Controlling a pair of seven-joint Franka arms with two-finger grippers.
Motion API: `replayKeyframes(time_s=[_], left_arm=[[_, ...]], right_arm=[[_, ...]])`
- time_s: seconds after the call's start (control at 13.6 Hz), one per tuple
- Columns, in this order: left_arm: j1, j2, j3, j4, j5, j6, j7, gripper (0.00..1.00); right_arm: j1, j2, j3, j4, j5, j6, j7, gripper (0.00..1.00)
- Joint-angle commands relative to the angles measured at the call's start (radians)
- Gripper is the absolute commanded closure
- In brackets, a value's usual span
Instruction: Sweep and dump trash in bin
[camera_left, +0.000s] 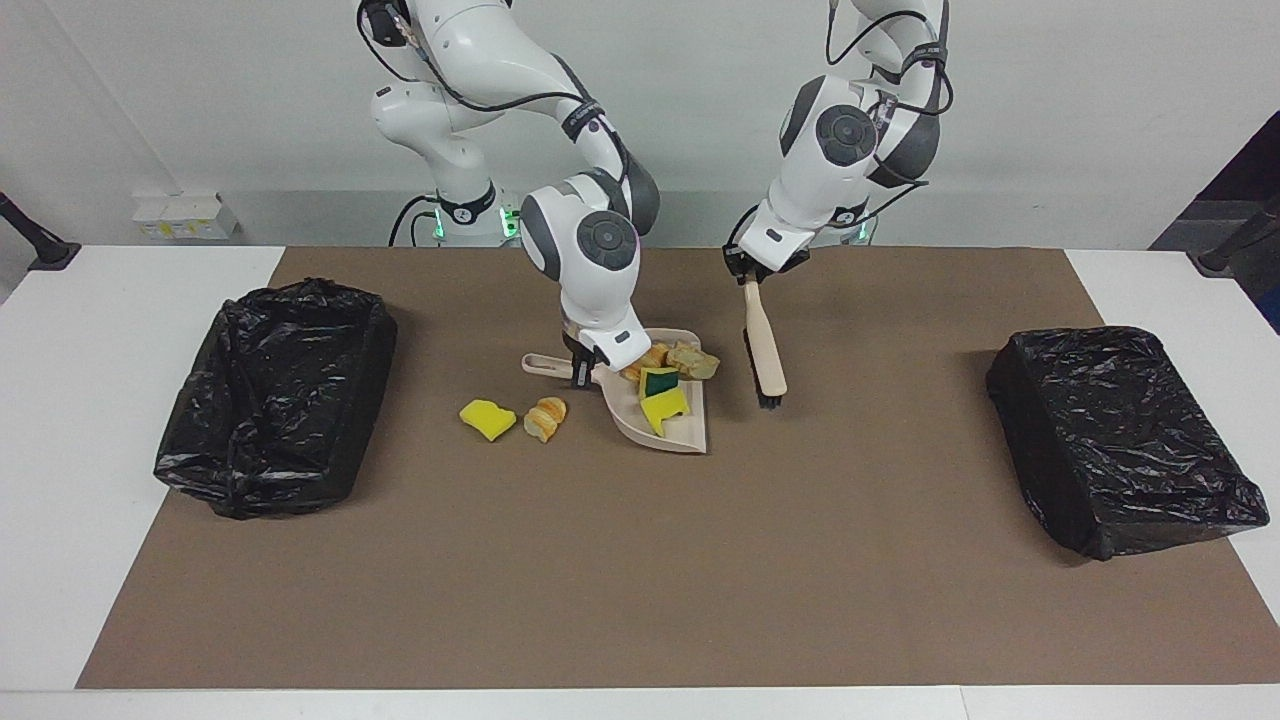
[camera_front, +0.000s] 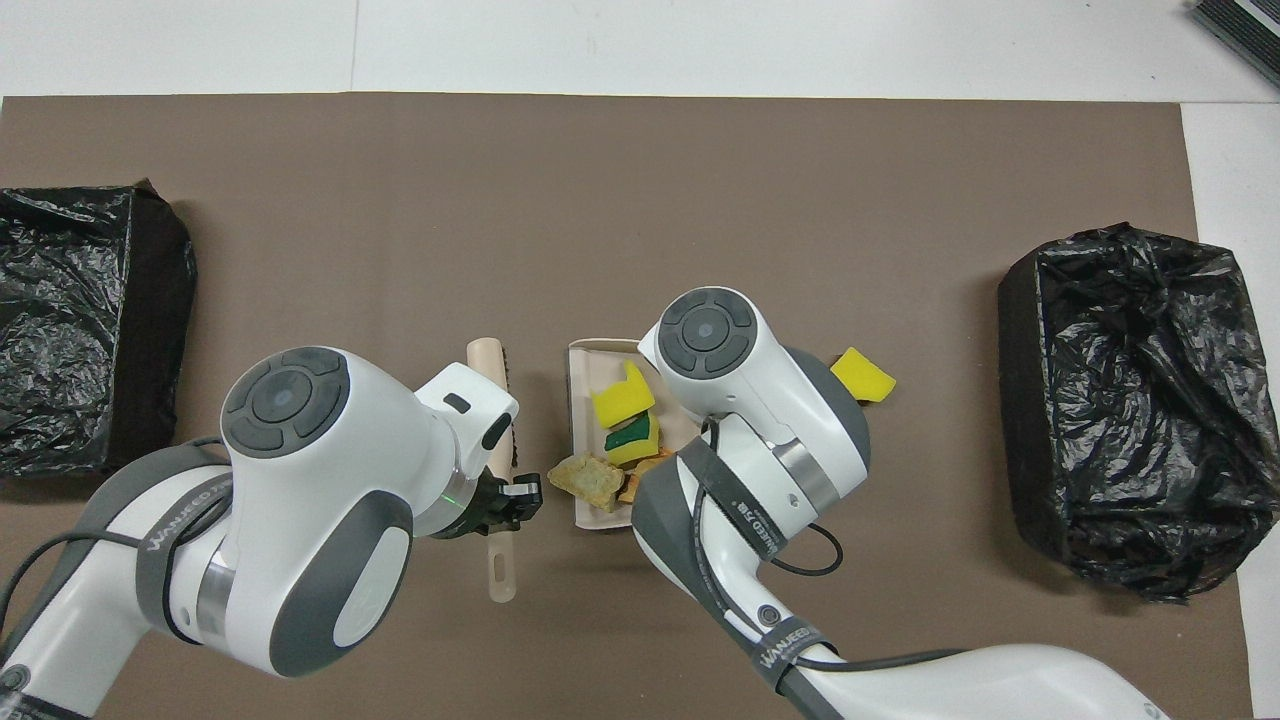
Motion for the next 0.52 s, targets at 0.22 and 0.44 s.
replayKeyframes(time_s=[0.22, 0.44], left_arm=[[-0.069, -0.192, 0.001, -0.151, 0.003, 0.009, 0.054, 1.00], [-0.127, -0.193, -0.005, -0.155, 0.001, 0.011, 0.035, 1.00]], right_arm=[[-0.111, -0.063, 0.009, -0.009, 0.192, 0.042, -0.116, 1.00], [-0.218, -0.105, 0.009, 0.013, 0.353, 0.053, -0.208, 1.00]])
